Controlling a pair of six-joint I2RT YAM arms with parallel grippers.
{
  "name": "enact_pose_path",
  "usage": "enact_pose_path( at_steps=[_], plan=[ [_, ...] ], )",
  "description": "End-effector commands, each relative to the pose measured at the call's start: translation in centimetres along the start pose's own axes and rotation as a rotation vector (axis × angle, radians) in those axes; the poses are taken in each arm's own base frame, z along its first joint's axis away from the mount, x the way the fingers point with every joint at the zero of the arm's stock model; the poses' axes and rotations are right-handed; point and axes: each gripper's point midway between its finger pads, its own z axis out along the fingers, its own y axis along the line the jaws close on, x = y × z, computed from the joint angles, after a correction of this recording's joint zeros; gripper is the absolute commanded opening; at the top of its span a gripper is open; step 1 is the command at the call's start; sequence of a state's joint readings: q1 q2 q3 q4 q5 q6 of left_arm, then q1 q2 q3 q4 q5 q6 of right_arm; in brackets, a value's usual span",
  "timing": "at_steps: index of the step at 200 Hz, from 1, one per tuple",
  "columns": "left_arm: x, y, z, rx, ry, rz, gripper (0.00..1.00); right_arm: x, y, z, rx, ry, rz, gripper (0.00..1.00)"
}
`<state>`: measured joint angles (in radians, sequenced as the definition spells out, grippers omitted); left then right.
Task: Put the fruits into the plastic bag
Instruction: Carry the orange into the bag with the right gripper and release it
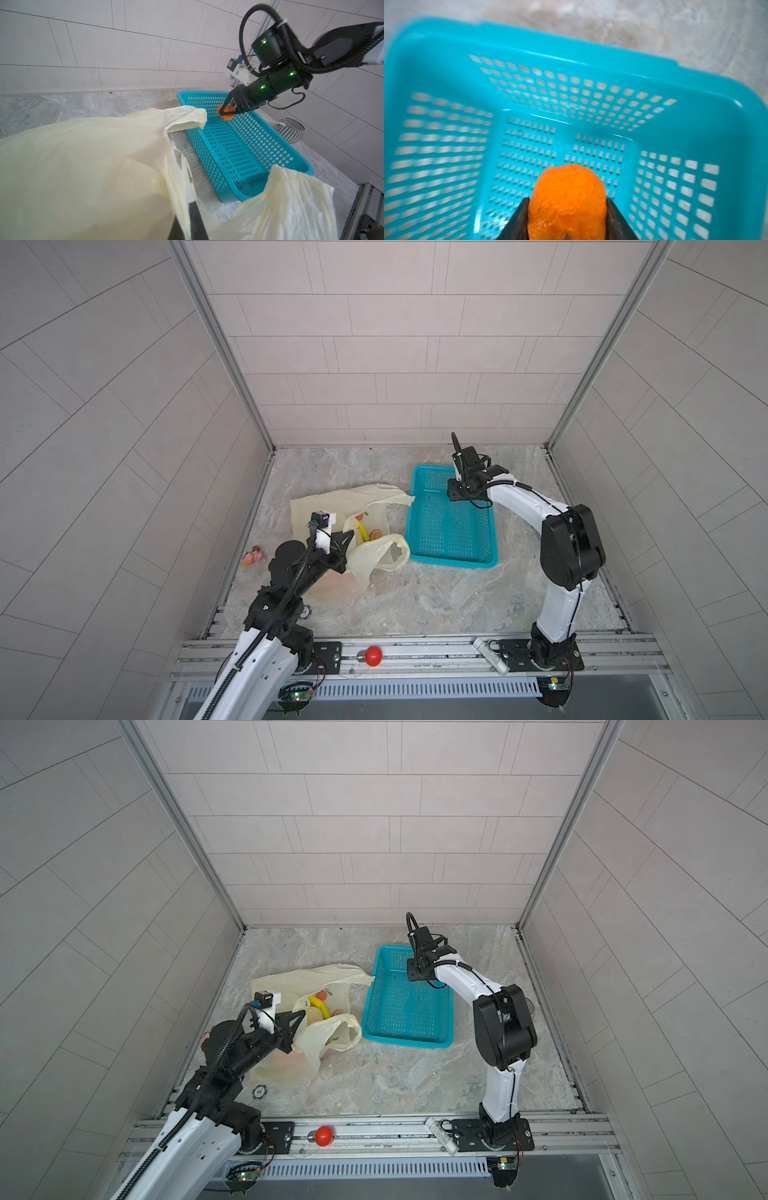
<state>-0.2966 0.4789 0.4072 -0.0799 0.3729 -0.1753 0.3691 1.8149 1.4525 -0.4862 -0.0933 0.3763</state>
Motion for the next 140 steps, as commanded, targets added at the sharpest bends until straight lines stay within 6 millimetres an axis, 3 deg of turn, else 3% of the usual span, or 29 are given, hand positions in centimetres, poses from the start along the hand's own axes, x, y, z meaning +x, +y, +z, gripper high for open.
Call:
enact_pose_path(
  at_steps=[1, 36, 59, 113, 140],
  plan=[
    [-0.1, 0.1, -0.1, -0.006, -0.008, 0.012, 0.0, 0.2, 7.7, -2.2, -0.37, -0.02, 0.01, 0.35],
    [0.0, 0.1, 0.0, -0.005, -0.004, 0.01, 0.0, 3.8, 15.8, -4.6, -0.7, 0.045, -0.049, 0.35],
    [-0.1, 0.1, 0.0, -0.004, -0.006, 0.012, 0.0, 6.7, 20.2, -5.4, -0.805, 0.082, -0.137, 0.36],
    [-0.1, 0.2, 0.0, -0.008, -0.006, 0.012, 0.0, 10.3, 28.3, -3.3, -0.884, 0.202, -0.241, 0.37],
    [-0.1, 0.2, -0.1, -0.008, -0.009, 0.013, 0.0, 11.0, 30.8, -4.2, -0.938, 0.218, -0.283, 0.37]
  ],
)
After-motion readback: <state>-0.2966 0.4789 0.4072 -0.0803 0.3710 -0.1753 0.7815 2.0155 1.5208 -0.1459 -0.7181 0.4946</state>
